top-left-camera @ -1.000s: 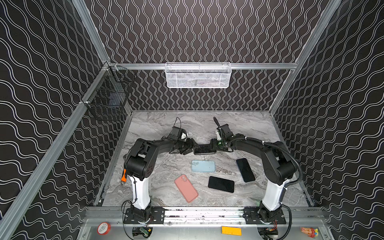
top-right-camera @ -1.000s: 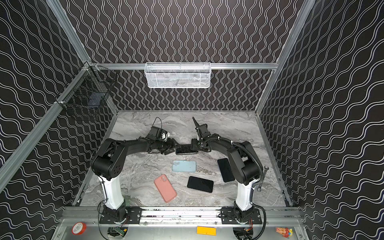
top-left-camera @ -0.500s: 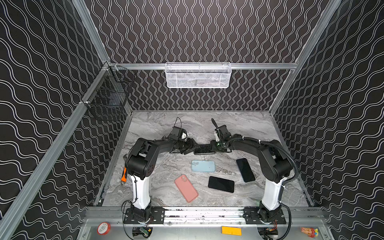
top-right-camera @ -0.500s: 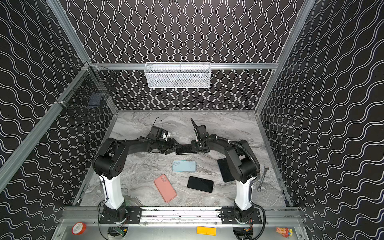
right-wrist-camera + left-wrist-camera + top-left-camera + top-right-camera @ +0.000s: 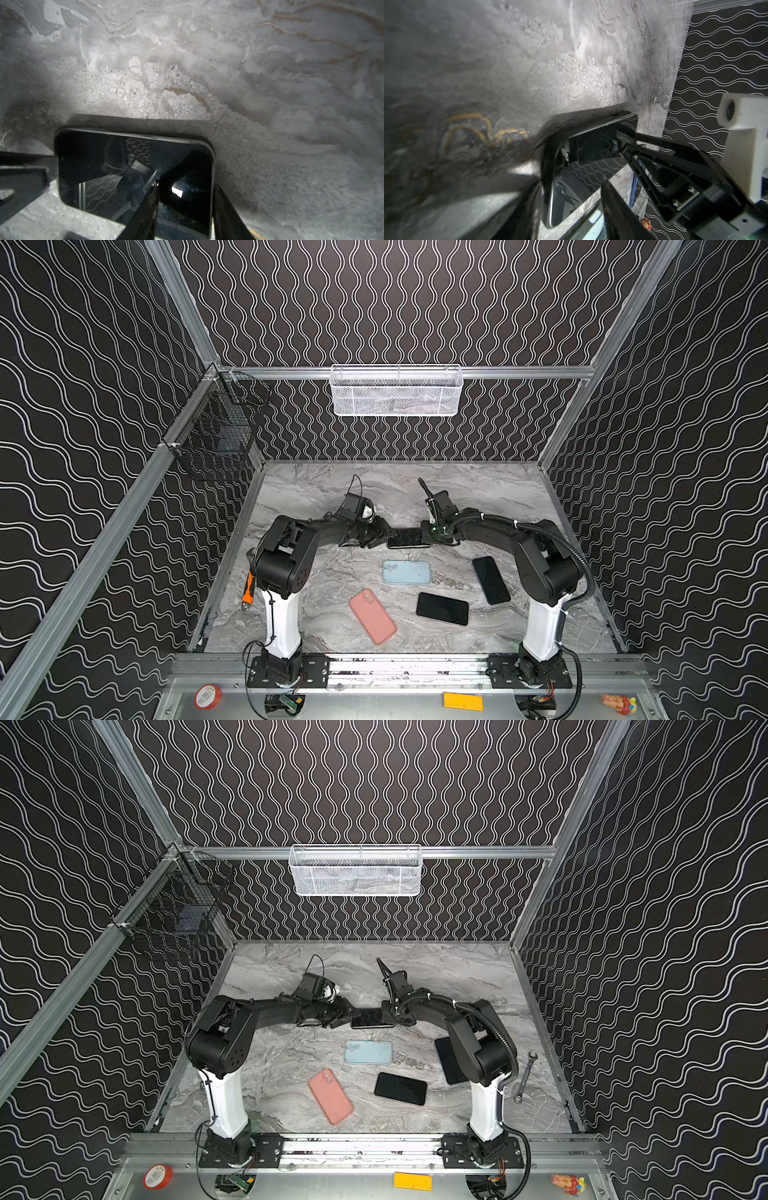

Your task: Put the phone into the phone case

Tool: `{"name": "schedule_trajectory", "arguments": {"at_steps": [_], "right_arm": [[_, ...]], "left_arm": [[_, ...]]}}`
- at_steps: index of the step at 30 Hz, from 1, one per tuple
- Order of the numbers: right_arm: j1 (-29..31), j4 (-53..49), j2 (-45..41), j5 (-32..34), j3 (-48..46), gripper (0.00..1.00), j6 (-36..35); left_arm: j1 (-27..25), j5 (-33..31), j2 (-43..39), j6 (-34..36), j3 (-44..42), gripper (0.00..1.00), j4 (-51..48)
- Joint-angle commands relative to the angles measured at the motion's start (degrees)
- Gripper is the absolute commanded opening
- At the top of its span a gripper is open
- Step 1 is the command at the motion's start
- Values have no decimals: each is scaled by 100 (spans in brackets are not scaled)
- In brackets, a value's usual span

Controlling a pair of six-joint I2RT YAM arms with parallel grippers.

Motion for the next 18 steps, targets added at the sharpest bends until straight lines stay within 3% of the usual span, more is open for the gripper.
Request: {"name": "schedule_trajectory", "arguments": {"at_steps": [1, 9, 18], "right_arm": [[128, 190, 62, -634, 18, 42, -1], [207, 216, 63, -574, -44, 42, 19], [215, 223, -25, -516, -124, 43, -12]], "left_arm": [[-38, 12, 54, -75, -14, 46, 81], [-122, -116, 138, -25, 147, 39, -166], [-195, -1512, 192, 626, 716, 35, -2102]]}}
